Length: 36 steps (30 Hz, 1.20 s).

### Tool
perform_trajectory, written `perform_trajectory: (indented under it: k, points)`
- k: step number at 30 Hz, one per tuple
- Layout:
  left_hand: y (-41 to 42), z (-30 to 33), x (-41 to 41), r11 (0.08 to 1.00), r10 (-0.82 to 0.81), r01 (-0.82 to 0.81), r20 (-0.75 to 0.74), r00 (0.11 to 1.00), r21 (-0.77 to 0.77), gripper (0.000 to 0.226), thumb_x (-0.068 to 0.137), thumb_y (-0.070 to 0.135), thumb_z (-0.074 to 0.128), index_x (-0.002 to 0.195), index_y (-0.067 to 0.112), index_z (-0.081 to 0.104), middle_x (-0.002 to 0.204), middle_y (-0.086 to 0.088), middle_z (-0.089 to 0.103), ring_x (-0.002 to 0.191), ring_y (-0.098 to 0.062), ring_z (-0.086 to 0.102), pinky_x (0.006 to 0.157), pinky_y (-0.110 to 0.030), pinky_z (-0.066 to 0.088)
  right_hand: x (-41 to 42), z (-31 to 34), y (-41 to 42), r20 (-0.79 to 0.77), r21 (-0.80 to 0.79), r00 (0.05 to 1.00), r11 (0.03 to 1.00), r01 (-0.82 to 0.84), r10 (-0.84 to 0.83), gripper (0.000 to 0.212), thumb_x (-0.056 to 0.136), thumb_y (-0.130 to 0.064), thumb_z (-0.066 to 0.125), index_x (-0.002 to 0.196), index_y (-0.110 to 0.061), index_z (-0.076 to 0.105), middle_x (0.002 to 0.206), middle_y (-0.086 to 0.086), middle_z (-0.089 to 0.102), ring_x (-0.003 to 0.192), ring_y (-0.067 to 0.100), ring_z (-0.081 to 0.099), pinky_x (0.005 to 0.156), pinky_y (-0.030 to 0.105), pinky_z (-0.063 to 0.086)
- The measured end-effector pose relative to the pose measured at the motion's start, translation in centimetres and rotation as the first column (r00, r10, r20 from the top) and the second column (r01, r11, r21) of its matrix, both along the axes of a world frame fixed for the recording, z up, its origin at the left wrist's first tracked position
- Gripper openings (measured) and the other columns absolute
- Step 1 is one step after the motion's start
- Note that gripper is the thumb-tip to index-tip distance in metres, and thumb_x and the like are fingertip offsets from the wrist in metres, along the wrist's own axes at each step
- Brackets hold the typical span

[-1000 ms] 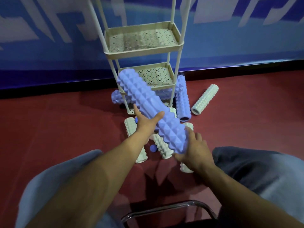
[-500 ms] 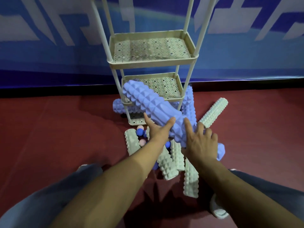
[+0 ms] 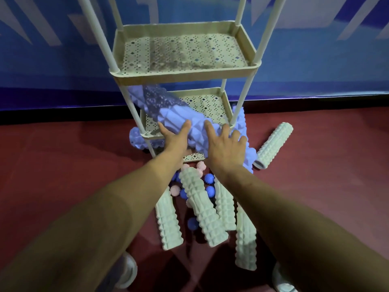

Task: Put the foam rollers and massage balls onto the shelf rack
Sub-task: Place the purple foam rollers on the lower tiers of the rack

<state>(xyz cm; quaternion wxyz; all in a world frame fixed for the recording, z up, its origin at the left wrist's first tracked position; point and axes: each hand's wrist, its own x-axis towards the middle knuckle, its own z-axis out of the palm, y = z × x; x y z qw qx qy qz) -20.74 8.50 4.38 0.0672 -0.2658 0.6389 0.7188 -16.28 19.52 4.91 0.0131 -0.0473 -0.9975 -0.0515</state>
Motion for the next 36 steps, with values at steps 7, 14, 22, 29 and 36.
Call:
perform_trajectory:
  k: [7,14,22,29,36]
  points:
    - [-4.3,-2.7,-0.1,0.769,-0.445,0.296,-0.141,0.884,-0.567,0.067,0.094,0.038,0.055,0.15,0.045,0.018,0.16,0.003,0.016,0.135,-0.017,0.041,0.105,-0.044,0.044,-2.3,-2.2,0.8,-0.057,0.009,0.997,0.999,-0.05,0.051,0.093,0.073,-0.043,0.075,0.148,-0.039,0.02,0.133,0.014,0.046,0.107,0.039,0.052,0.088,0.048,0.04]
    - [-10.2,-1.8,0.6,0.657,-0.482,0.181,-0.223,0.847,-0.732,0.063,0.097,0.023,0.055,0.151,0.037,0.026,0.162,0.01,0.014,0.143,-0.006,0.021,0.106,-0.025,0.034,-2.0,-1.8,2.6,-0.156,0.078,0.975,0.986,-0.15,0.16,0.094,0.066,-0.038,0.078,0.147,-0.037,0.031,0.132,0.017,0.05,0.103,0.04,0.054,0.083,0.048,0.042]
    - [-13.0,-0.5,0.0,0.561,-0.579,0.209,-0.2,0.79,-0.801,0.068,0.096,0.025,0.055,0.151,0.044,0.019,0.162,0.016,0.01,0.144,-0.002,0.018,0.11,-0.044,0.038,-5.6,0.8,-1.3,-0.115,0.112,0.966,0.969,-0.221,0.233,0.1,0.066,-0.047,0.082,0.146,-0.038,0.023,0.131,0.014,0.048,0.107,0.038,0.053,0.086,0.046,0.041]
    - [-14.5,-0.3,-1.2,0.539,-0.585,0.207,-0.185,0.79,-0.817,0.068,0.096,0.027,0.056,0.151,0.043,0.019,0.162,0.019,0.006,0.148,-0.013,0.017,0.117,-0.043,0.028,-9.7,1.6,-3.9,-0.049,0.177,0.945,0.934,-0.311,0.324,0.096,0.072,-0.043,0.078,0.148,-0.037,0.019,0.137,0.017,0.044,0.114,0.039,0.05,0.095,0.049,0.038]
    - [-15.6,-1.3,-1.9,0.444,-0.645,0.223,-0.138,0.751,-0.868,0.068,0.097,0.027,0.056,0.151,0.046,0.018,0.161,0.023,0.004,0.145,-0.015,0.023,0.111,-0.035,0.031,-14.6,1.3,-4.2,-0.008,0.183,0.895,0.881,-0.437,0.446,0.093,0.081,-0.039,0.073,0.15,-0.048,0.011,0.147,0.013,0.036,0.125,0.041,0.044,0.1,0.05,0.038]
